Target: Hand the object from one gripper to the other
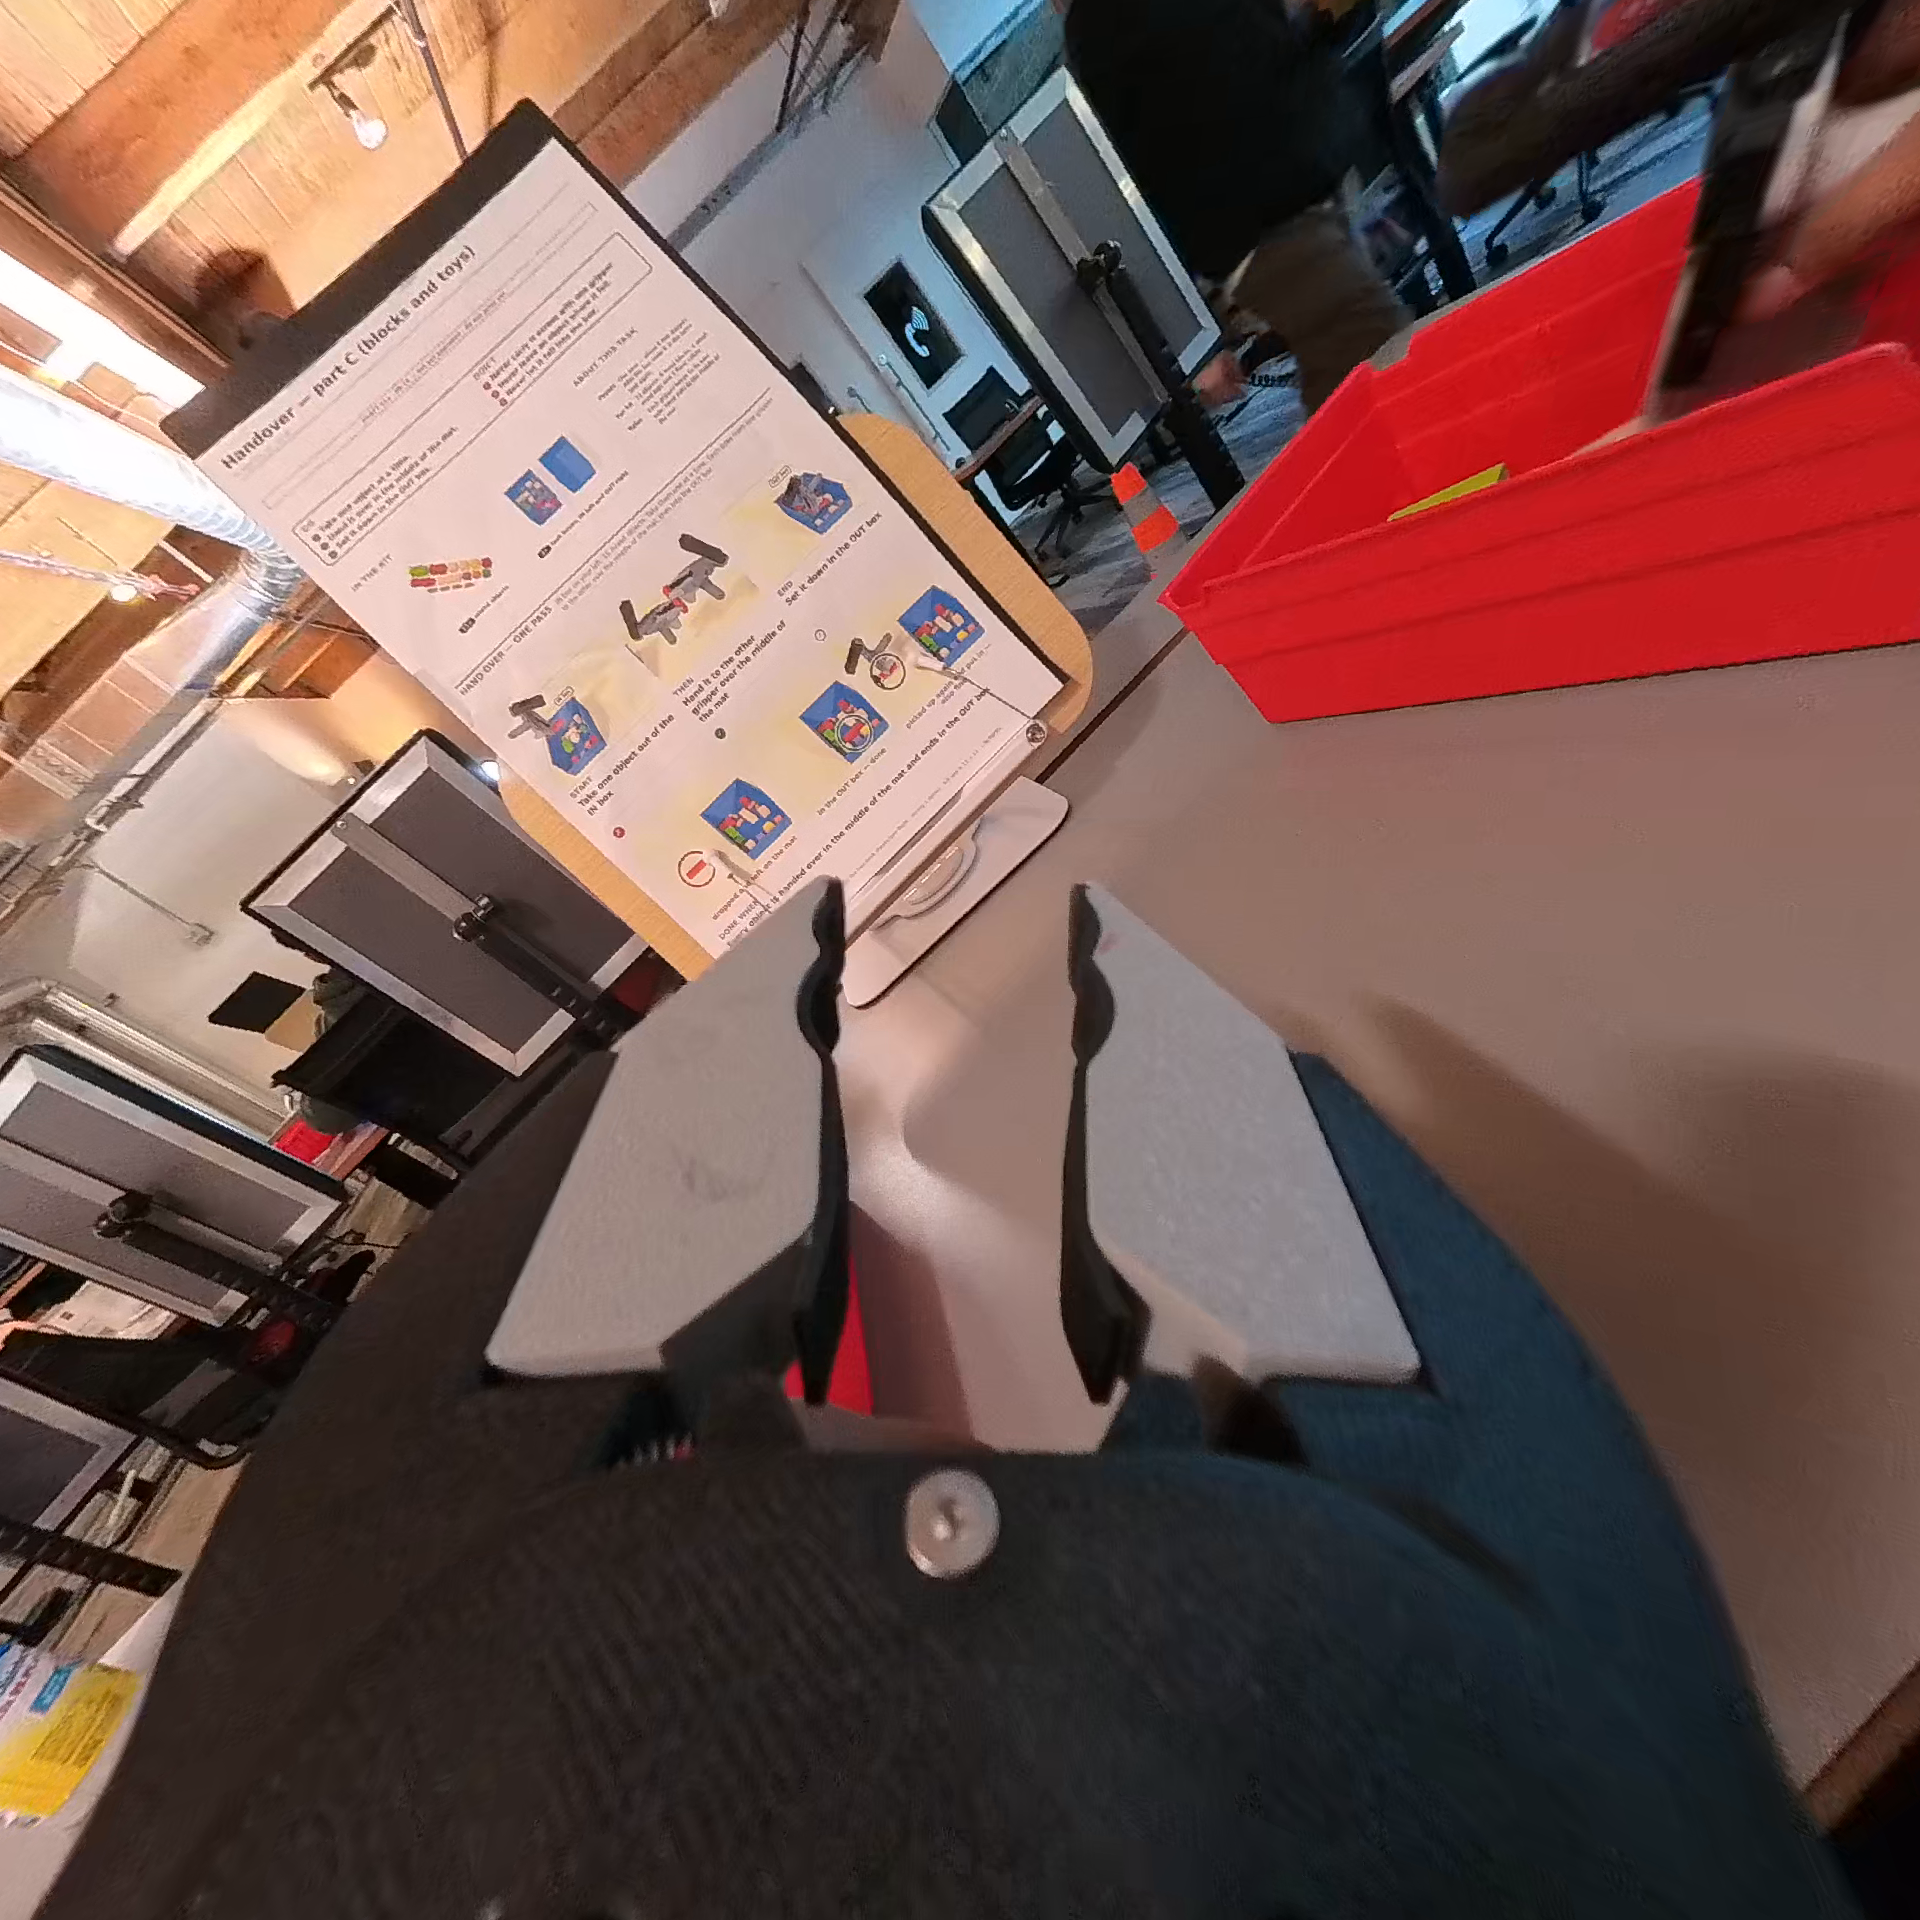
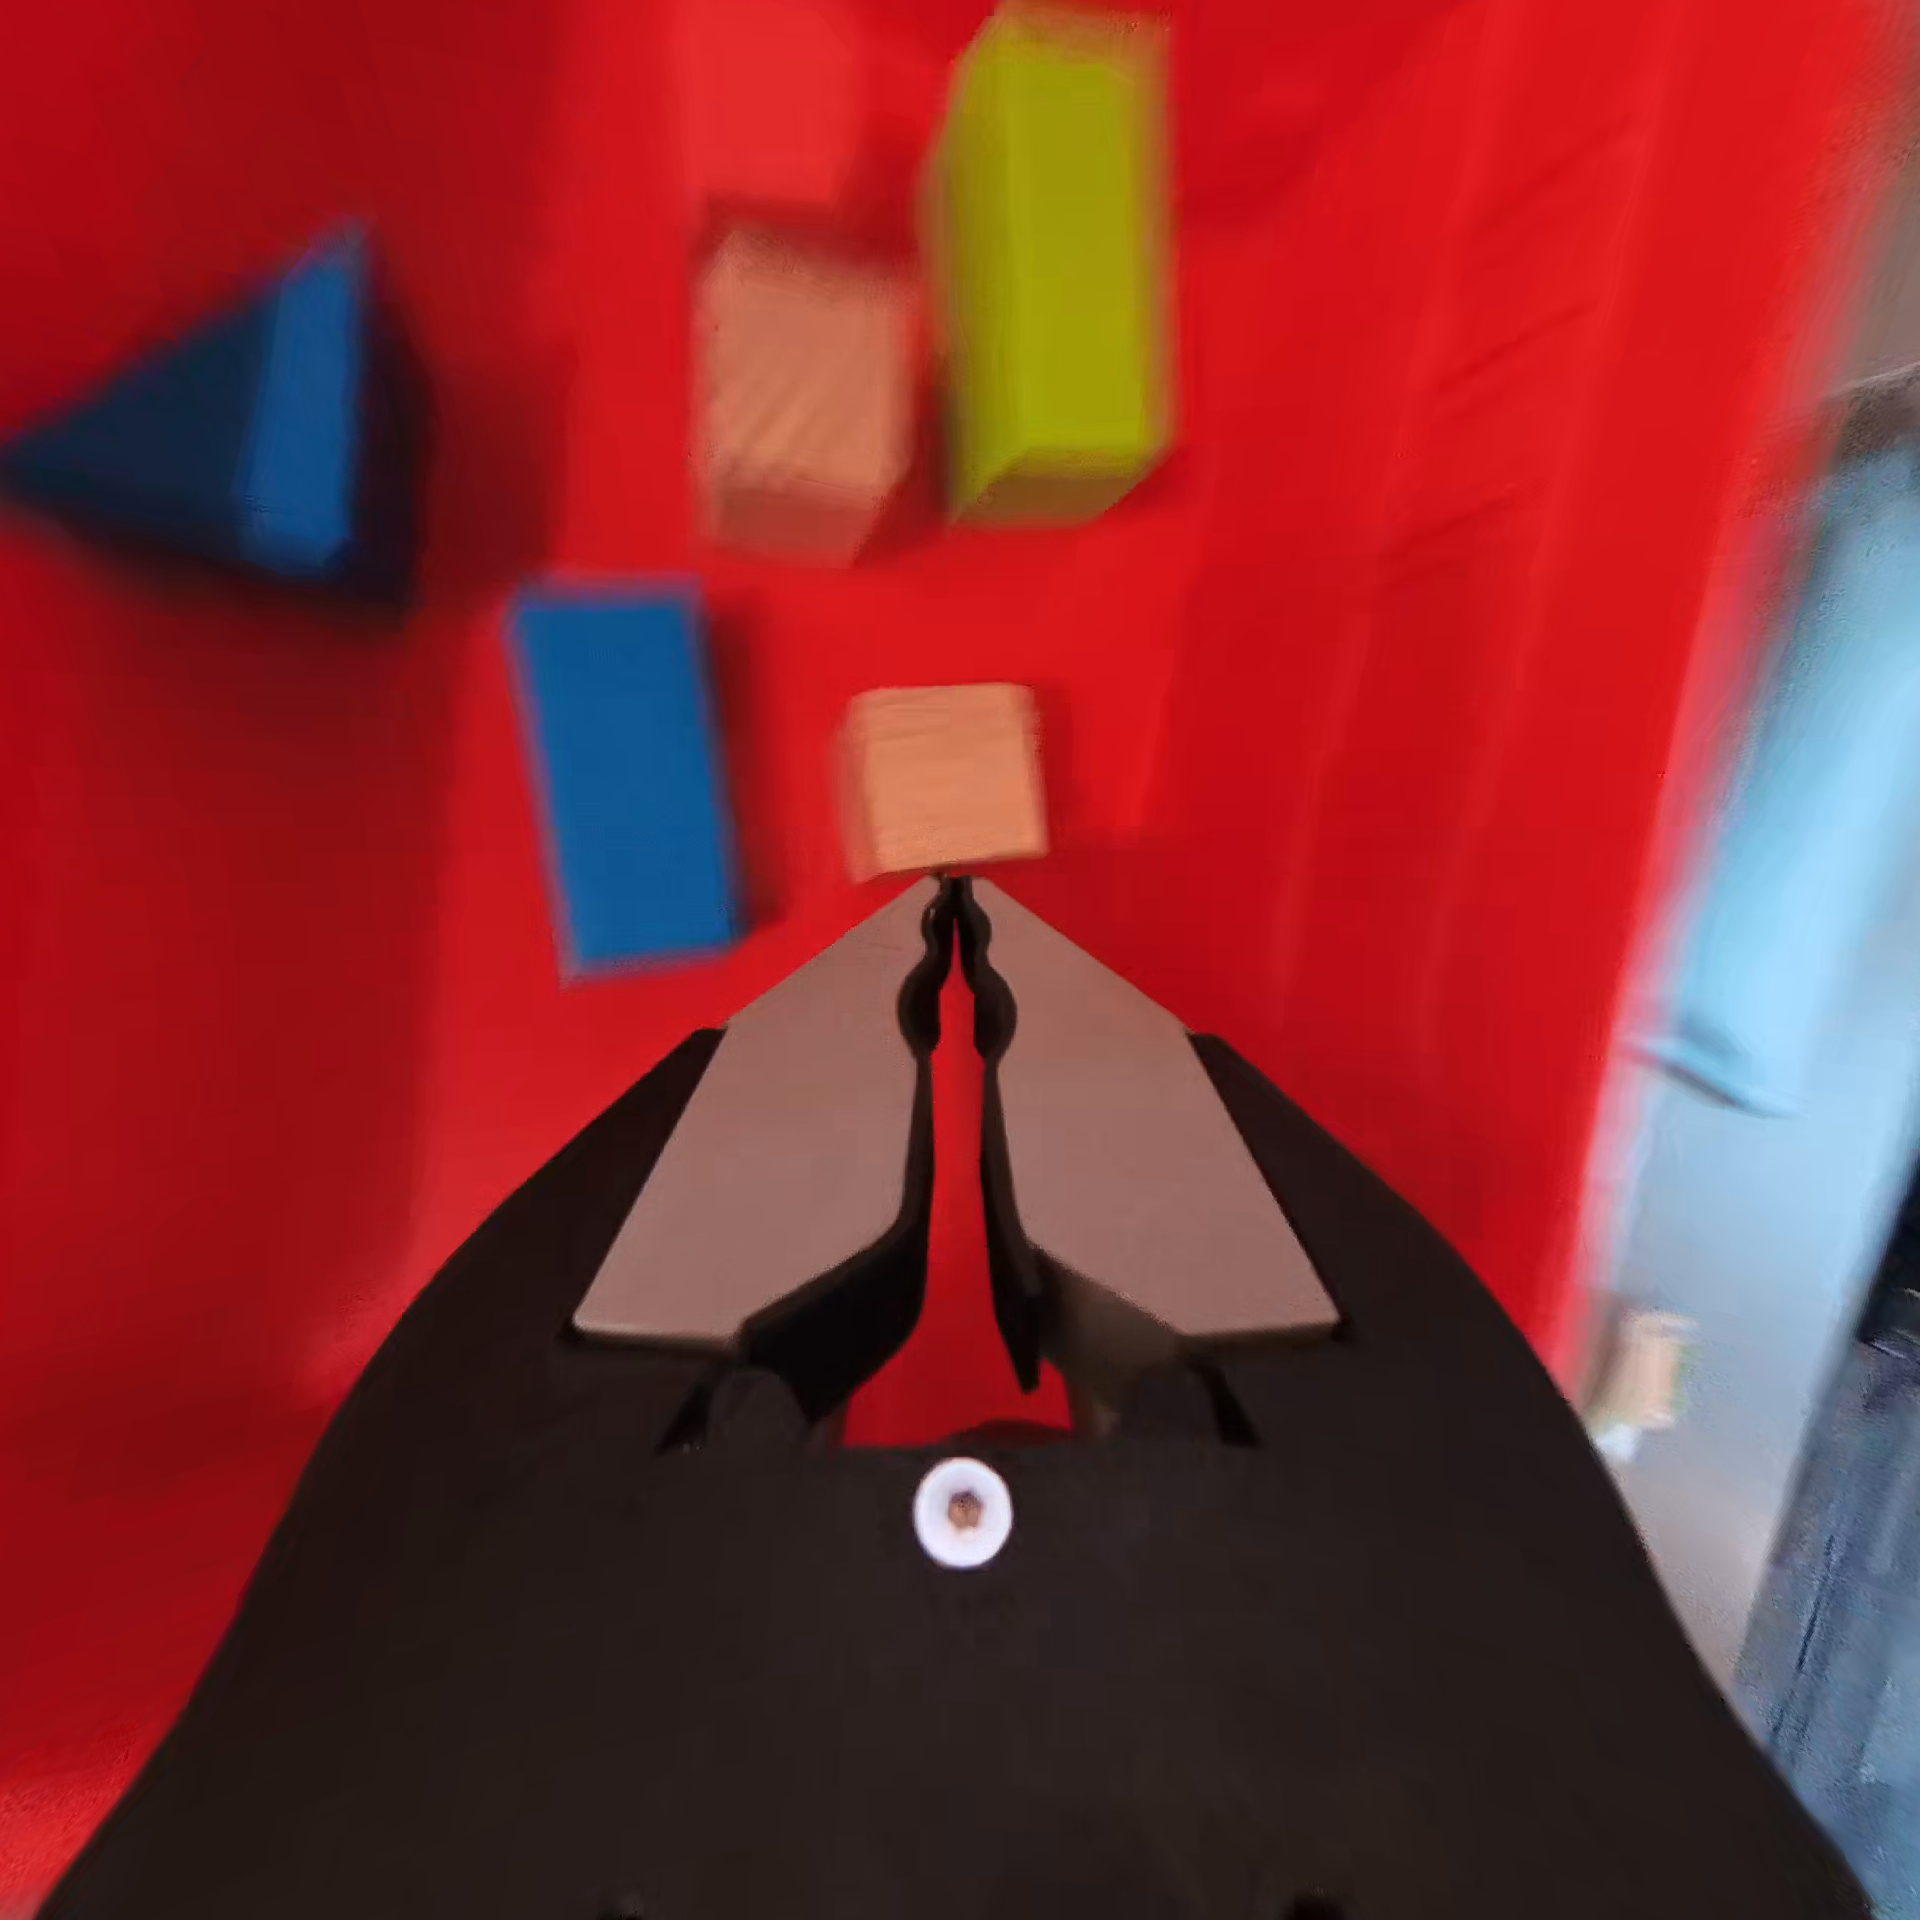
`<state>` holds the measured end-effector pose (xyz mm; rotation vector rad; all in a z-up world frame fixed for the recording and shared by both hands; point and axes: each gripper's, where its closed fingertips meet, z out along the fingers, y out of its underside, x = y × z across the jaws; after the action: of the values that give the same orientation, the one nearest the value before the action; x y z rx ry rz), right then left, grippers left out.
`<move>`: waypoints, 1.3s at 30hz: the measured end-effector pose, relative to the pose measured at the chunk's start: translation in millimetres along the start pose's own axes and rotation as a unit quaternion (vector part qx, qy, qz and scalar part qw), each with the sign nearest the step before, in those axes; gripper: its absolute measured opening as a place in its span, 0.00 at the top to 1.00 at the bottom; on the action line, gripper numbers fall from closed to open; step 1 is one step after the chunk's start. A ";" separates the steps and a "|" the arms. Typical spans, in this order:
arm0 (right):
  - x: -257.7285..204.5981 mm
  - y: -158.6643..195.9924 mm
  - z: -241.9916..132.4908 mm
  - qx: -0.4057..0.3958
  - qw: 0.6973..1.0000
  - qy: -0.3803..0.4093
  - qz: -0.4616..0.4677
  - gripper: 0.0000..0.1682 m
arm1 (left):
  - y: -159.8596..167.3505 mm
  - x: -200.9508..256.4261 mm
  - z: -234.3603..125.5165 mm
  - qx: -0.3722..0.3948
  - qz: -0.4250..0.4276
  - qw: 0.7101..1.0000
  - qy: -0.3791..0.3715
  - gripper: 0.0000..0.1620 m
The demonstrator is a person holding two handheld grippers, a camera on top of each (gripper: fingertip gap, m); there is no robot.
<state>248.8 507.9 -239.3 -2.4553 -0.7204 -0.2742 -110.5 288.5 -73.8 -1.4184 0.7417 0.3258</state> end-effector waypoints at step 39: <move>-91.7 -92.0 -191.4 0.352 0.925 -0.133 -0.049 0.89 | 200.5 -146.0 -60.3 -0.292 -0.323 0.897 -0.079 0.71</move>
<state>114.6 423.6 -70.8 -1.7789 -0.8724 0.2571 -358.6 294.0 -134.0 -2.0855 -0.0099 0.1347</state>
